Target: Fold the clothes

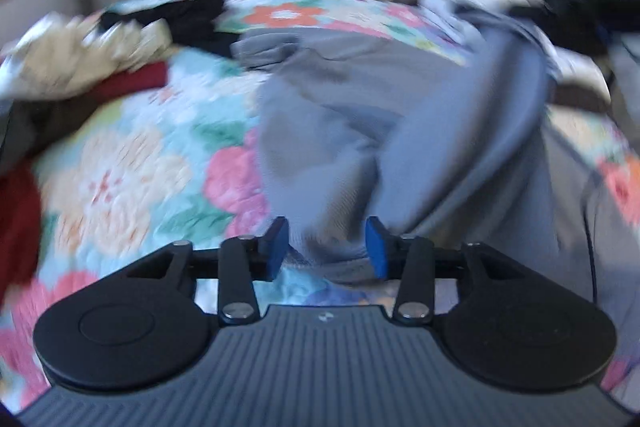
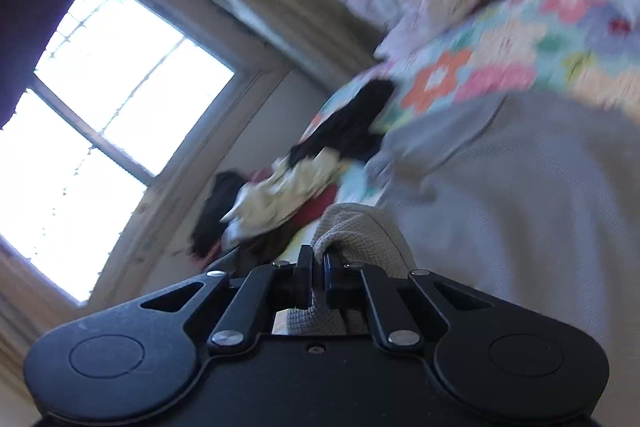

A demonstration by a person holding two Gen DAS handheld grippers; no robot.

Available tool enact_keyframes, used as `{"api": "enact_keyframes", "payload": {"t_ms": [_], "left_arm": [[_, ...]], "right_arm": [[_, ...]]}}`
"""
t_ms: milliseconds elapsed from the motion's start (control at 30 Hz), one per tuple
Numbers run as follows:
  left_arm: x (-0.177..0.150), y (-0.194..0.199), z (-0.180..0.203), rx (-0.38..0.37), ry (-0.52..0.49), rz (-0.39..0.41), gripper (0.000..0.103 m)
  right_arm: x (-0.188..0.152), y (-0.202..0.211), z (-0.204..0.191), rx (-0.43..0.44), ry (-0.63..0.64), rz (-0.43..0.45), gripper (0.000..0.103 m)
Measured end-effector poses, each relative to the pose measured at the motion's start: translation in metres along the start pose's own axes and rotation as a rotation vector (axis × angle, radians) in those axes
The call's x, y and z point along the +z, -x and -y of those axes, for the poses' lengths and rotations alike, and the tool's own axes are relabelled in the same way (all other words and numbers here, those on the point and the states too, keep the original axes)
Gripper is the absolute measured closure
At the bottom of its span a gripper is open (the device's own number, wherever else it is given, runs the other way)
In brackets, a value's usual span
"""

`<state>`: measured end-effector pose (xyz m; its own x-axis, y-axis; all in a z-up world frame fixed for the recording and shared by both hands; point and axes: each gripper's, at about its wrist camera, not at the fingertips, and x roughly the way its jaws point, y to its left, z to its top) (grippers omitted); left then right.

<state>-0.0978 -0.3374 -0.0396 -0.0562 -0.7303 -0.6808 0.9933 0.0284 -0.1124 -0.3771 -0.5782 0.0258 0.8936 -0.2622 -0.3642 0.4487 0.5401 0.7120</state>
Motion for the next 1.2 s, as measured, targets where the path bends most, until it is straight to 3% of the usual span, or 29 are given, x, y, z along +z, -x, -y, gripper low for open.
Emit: {"api": "enact_keyframes", "payload": {"t_ms": [167,233,367,467,733,767,867,933,1000,1067,1200], "left_arm": [[-0.003,-0.005,0.012,-0.057,-0.073,0.006,0.052],[-0.003,-0.009,0.016,-0.058,-0.094,0.002,0.048],[-0.006,-0.028,0.032,-0.010,-0.229,-0.026,0.040],[-0.008,-0.045,0.030,-0.021,-0.187,-0.089,0.040],[0.005,-0.069,0.016,0.028,-0.132,-0.091,0.039],[0.008,-0.072,0.013,0.020,-0.121,-0.087,0.041],[0.019,-0.083,0.004,-0.003,-0.075,-0.084,0.095],[0.029,-0.089,-0.004,-0.001,-0.009,-0.087,0.095],[0.038,-0.085,-0.007,0.035,-0.008,-0.056,0.096],[0.049,-0.071,-0.008,0.087,-0.052,0.013,0.096],[0.072,-0.029,-0.027,0.111,0.049,0.162,0.099]], "right_arm": [[0.008,-0.002,0.022,-0.119,0.060,0.030,0.096],[0.007,-0.002,0.032,-0.148,0.061,0.031,0.096],[0.008,-0.001,0.051,-0.207,0.063,0.045,0.096],[0.011,0.001,0.065,-0.245,0.055,0.064,0.096],[0.014,0.012,0.101,-0.378,0.080,0.067,0.096],[0.013,0.013,0.107,-0.385,0.069,0.061,0.096],[0.007,0.015,0.118,-0.400,0.054,0.044,0.096],[0.002,0.014,0.122,-0.400,0.055,0.020,0.096],[-0.002,0.013,0.125,-0.391,0.054,-0.005,0.096],[-0.004,0.014,0.125,-0.388,0.061,-0.017,0.096],[-0.007,0.013,0.109,-0.374,0.166,-0.054,0.096]]}}
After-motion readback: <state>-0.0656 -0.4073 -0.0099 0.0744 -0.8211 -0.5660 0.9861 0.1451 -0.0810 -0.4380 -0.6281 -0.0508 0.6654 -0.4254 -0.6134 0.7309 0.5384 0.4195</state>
